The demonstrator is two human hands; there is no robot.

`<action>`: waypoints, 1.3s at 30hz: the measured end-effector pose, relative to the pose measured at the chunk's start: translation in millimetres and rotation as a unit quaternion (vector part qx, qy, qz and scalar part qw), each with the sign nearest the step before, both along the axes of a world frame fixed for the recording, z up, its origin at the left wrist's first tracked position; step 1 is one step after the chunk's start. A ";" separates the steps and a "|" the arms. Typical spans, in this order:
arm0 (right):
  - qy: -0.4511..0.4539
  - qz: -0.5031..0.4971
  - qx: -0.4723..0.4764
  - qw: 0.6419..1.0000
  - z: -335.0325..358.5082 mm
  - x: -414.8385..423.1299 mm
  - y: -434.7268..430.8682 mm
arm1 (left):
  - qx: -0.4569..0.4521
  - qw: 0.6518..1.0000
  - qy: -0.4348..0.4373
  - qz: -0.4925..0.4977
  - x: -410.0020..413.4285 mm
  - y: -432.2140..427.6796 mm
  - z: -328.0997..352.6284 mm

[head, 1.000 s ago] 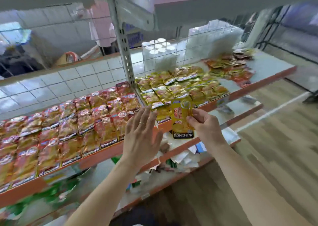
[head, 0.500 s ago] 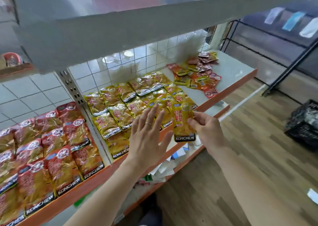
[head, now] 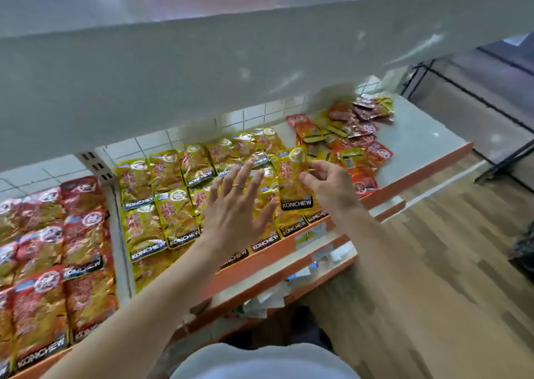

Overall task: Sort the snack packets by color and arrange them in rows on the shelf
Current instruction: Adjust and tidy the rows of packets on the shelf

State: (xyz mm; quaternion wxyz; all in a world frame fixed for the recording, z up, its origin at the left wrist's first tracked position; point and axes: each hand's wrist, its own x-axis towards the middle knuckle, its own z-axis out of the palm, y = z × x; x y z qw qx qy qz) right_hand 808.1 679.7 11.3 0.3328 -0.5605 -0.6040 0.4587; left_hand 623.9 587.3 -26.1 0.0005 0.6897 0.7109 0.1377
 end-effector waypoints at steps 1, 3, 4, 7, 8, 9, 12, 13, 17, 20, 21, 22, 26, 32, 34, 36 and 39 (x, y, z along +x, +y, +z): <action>-0.011 0.012 0.001 1.000 -5.4 -0.2 14.7 | 0.003 1.000 0.004 0.015 1.8 6.8 -1.3; -0.037 0.039 0.008 0.999 -16.1 -2.3 43.0 | 0.000 0.999 0.004 0.048 3.8 22.2 -2.7; -0.052 0.054 0.012 0.997 -20.1 -3.7 55.3 | -0.011 0.998 0.005 0.063 3.6 30.1 -3.9; -0.071 0.105 0.027 0.992 -27.1 -11.0 93.4 | -0.047 0.993 0.029 0.107 3.7 55.0 -6.6; -0.071 0.111 0.033 0.991 -27.6 -14.5 105.5 | -0.058 0.991 0.032 0.118 4.2 64.8 -6.8; -0.074 0.117 0.037 0.990 -27.7 -18.2 116.4 | -0.067 0.989 0.033 0.127 4.5 74.2 -7.0; -0.093 0.141 0.058 0.984 -29.9 -30.2 140.4 | -0.098 0.983 0.041 0.148 6.8 92.8 -9.4; -0.102 0.148 0.071 0.981 -30.6 -34.4 146.6 | -0.108 0.981 0.043 0.153 7.1 96.6 -10.9; -0.146 0.167 0.133 0.966 -37.7 -47.2 163.0 | -0.113 0.979 0.053 0.161 4.9 101.5 -14.6; -0.185 0.185 0.185 0.947 -46.1 -52.8 163.6 | -0.121 0.976 0.056 0.172 0.5 98.3 -17.1; -0.203 0.192 0.202 0.939 -49.9 -53.1 162.2 | -0.124 0.975 0.055 0.177 -1.0 96.3 -17.9; -0.218 0.201 0.214 0.931 -53.1 -52.3 159.4 | -0.127 0.973 0.054 0.183 -1.6 93.0 -18.9; -0.256 0.268 0.253 0.894 -62.6 -45.7 146.6 | -0.140 0.971 0.060 0.186 -5.3 81.3 -17.6; -0.326 0.279 0.270 0.862 -64.9 -53.1 144.0 | -0.152 0.973 0.062 0.161 -4.7 87.7 -14.2; -0.347 0.271 0.271 0.856 -65.2 -58.6 143.7 | -0.170 0.971 0.057 0.160 -5.1 93.6 -15.8; -0.358 0.269 0.262 0.855 -65.6 -61.9 142.7 | -0.193 0.967 0.044 0.160 -6.8 95.8 -19.2; -0.366 0.266 0.261 0.853 -69.0 -61.0 139.1 | -0.198 0.966 0.030 0.162 -8.2 93.7 -23.2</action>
